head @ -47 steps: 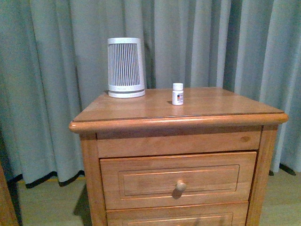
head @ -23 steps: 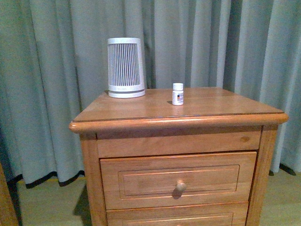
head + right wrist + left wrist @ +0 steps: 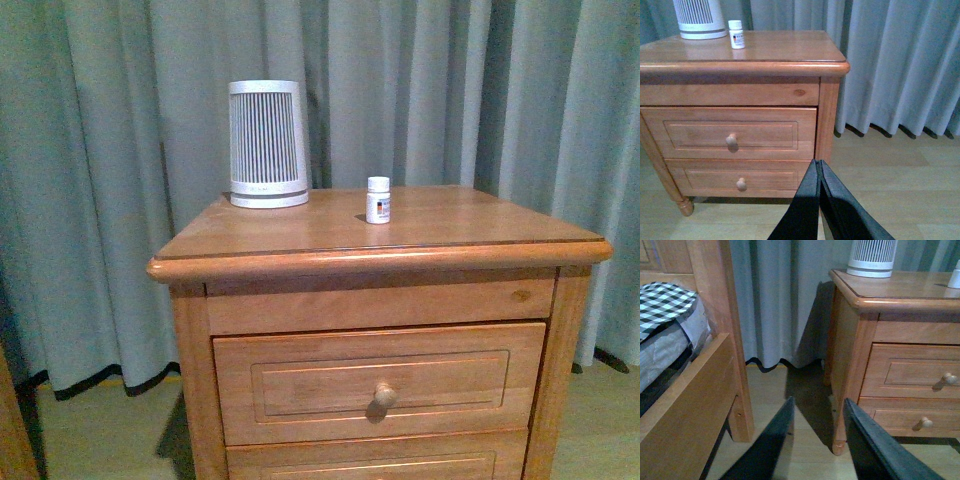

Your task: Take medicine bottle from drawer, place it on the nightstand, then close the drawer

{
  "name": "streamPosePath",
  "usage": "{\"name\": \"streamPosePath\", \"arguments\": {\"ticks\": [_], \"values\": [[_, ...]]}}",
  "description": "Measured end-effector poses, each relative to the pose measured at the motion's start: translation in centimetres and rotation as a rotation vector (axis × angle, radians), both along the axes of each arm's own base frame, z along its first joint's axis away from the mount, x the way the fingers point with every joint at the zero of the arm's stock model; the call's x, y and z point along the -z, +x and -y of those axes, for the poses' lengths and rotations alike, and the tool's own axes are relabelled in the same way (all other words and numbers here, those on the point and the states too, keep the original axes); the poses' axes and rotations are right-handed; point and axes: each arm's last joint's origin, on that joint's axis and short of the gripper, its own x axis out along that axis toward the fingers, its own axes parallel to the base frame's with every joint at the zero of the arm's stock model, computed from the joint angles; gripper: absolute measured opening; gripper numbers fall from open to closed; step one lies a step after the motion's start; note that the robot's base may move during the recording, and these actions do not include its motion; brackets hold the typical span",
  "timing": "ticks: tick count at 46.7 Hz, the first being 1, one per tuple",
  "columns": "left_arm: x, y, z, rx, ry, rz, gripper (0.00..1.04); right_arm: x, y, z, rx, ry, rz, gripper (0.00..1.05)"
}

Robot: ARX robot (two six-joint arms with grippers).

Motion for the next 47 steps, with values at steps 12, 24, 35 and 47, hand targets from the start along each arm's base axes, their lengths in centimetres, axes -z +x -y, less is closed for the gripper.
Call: {"name": "streamPosePath", "arguments": {"ticks": [12, 24, 35, 47], "values": [[0.0, 0.0, 0.0, 0.0, 0.0, 0.0, 0.85, 0.8, -0.7, 0.0, 0.001, 0.0, 0.016, 0.03], [0.0, 0.0, 0.0, 0.0, 0.001, 0.0, 0.98, 0.7, -1.2, 0.0, 0.0, 0.0, 0.019, 0.03], [0.0, 0.0, 0.0, 0.0, 0.001, 0.0, 0.98, 0.8, -1.6, 0.0, 0.0, 0.0, 0.018, 0.03], [0.0, 0.0, 0.0, 0.0, 0.001, 0.0, 0.98, 1.1, -2.7, 0.0, 0.0, 0.0, 0.013, 0.03]]}}
